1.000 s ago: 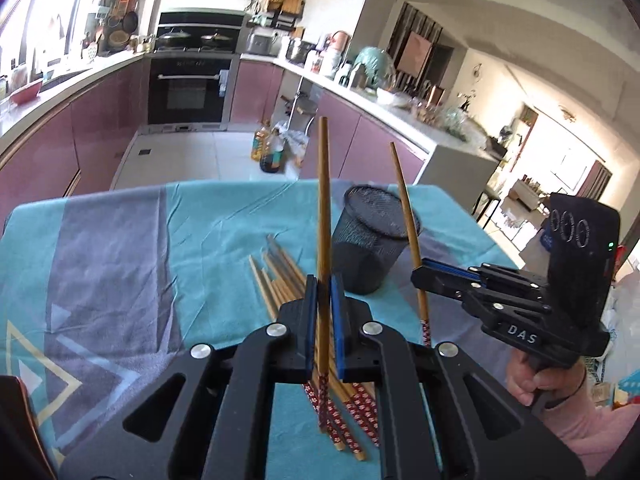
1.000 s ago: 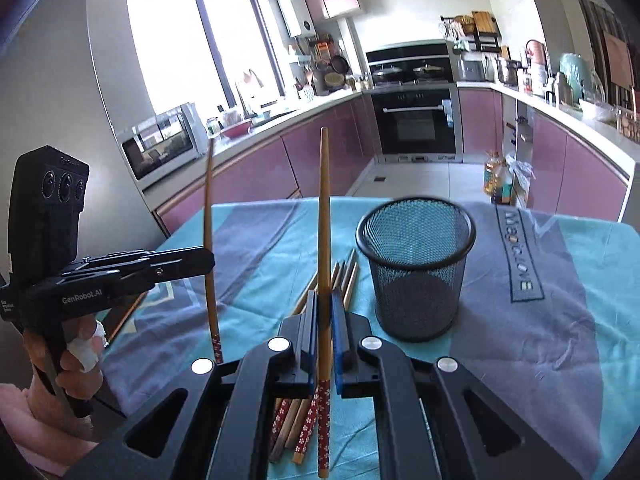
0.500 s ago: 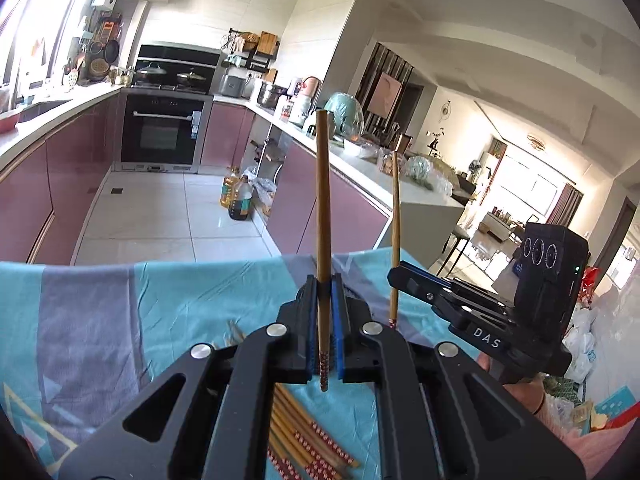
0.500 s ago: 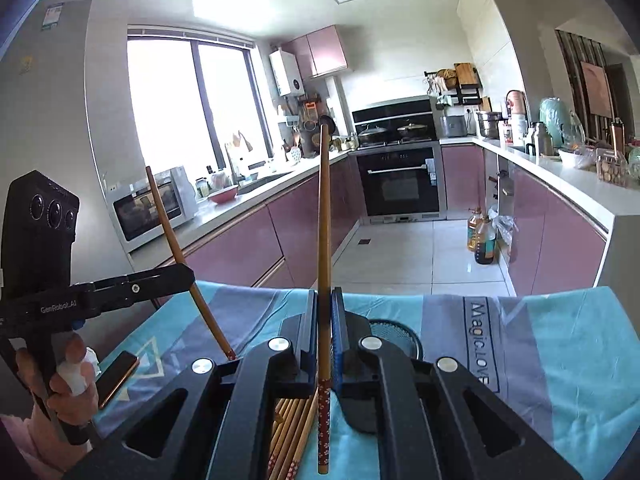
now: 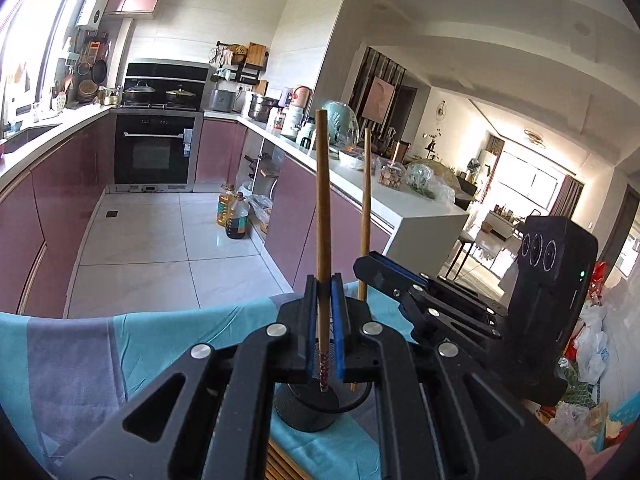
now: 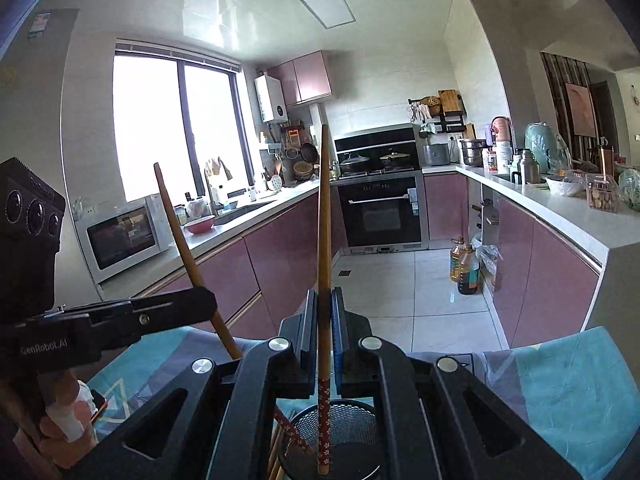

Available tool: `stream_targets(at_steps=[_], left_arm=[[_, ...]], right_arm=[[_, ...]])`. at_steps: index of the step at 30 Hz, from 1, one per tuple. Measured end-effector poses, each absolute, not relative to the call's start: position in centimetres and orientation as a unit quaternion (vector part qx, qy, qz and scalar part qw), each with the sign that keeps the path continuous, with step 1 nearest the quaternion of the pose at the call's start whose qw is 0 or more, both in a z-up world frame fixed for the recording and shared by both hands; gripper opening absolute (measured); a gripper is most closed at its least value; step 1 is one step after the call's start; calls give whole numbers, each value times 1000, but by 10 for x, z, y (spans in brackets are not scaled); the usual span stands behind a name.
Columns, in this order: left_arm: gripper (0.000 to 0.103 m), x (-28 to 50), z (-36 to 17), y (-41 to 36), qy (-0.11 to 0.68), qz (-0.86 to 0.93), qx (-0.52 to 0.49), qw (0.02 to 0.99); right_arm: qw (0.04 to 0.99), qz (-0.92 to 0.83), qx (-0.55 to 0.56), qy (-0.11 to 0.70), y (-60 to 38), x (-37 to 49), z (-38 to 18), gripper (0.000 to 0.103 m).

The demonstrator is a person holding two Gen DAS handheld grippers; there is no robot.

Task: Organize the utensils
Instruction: 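Lift the chopsticks upright and lower them into the black mesh holder with both grippers, then open both grippers to release the chopsticks into the holder and withdraw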

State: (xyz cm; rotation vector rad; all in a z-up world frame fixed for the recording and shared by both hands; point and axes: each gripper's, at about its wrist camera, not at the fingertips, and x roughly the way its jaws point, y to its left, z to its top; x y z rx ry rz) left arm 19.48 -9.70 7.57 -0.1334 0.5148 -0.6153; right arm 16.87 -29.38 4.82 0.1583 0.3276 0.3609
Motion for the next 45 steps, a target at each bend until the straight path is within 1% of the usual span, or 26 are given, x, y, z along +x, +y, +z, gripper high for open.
stream_targets(at_steps=[10,15,18,21,22,23,26,28,30,32,34,38,40,45], left_arm=[[8,225,12,-122,333,-299,-21,894],[8,238,0,-126,346,-296,-19,890],[8,245,-4,-128,349,-289,-16,891],[19,245,-7,-127,347,-283,-16,894],[25,245,-6,-126,343,-281,-17,896],[26,242,-6,-124,339,-277,-18,899],[28,234,-3,-116,328,-270,-18,905],[29,226,-1,-109,318,-261,-17,911],[33,220,2,-103,308,-252,-16,917],[41,208,4,-91,297,-246,-13,923],[44,195,3,-78,287,-233,-4,929],[48,173,-11,-56,297,-223,13,928],[49,165,-25,-49,312,-212,22,926],[50,154,-71,-41,373,-207,22,904]], right_arm=[[950,171,54,255,-285,192,-4,6],[938,169,48,299,-281,199,-19,6],[936,163,55,307,-283,201,-22,6],[936,157,60,310,-282,202,-20,8],[936,155,61,309,-282,201,-20,8],[937,153,62,309,-283,201,-20,9],[939,146,62,304,-286,197,-19,17],[942,136,64,300,-290,194,-19,19],[945,131,66,292,-294,189,-16,21],[950,127,67,279,-298,179,-10,22],[954,138,65,259,-300,160,-3,22],[954,183,39,236,-290,118,3,31],[947,210,22,241,-280,101,-2,32],[917,248,-6,313,-246,89,-45,32]])
